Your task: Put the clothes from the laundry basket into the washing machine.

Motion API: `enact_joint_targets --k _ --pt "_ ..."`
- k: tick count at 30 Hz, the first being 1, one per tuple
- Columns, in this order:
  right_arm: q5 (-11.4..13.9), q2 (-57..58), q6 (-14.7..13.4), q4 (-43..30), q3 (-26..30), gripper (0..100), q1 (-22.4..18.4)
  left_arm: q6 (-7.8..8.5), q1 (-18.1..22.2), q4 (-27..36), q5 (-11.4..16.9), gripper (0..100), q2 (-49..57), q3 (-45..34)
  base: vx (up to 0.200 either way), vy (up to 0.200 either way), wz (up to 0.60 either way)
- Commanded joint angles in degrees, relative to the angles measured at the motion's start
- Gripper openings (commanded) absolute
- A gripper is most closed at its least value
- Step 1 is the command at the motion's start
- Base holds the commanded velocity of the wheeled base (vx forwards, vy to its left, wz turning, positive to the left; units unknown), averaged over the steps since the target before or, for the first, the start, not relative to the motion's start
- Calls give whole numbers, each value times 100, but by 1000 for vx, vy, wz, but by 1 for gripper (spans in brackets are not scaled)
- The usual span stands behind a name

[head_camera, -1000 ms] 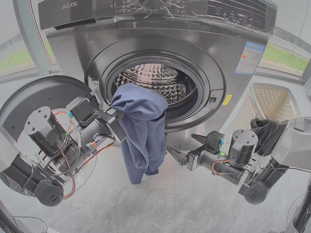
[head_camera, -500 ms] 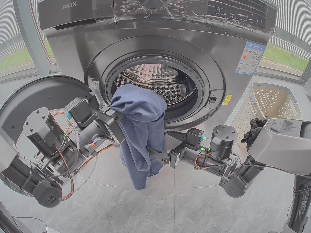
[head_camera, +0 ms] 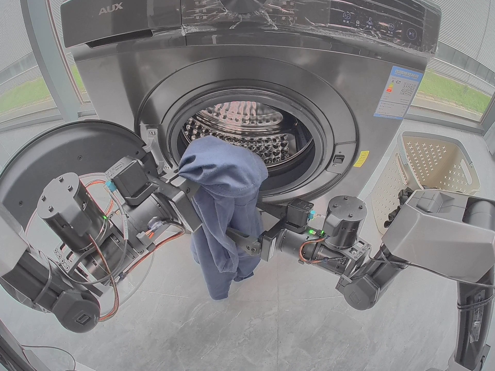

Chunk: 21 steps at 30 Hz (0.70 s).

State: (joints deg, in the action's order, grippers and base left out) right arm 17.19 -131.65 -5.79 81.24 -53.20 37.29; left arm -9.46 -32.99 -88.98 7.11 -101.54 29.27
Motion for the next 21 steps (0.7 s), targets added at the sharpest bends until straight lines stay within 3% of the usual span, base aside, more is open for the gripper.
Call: enact_joint_targets --k 1,2,3,9,15,21 --pt "-31 -204 -1 138 -226 100 33 -3 -6 -23 1 0 -7 -27 0 0 0" --pt "-31 -239 -1 226 -235 100 24 -3 3 -23 1 0 -7 -27 0 0 0" --pt "-31 -291 -1 322 -252 0 15 -3 3 -23 1 0 -15 -27 0 0 0" --pt "-14 -195 -1 437 -120 0 -38 -3 3 -23 1 0 -24 -35 0 0 0" --pt "-67 359 60 463 381 0 -161 -12 29 -23 1 0 -33 -35 0 0 0" --pt "-462 1176 271 366 1022 0 -468 -21 82 -14 1 0 -33 -27 0 0 0"
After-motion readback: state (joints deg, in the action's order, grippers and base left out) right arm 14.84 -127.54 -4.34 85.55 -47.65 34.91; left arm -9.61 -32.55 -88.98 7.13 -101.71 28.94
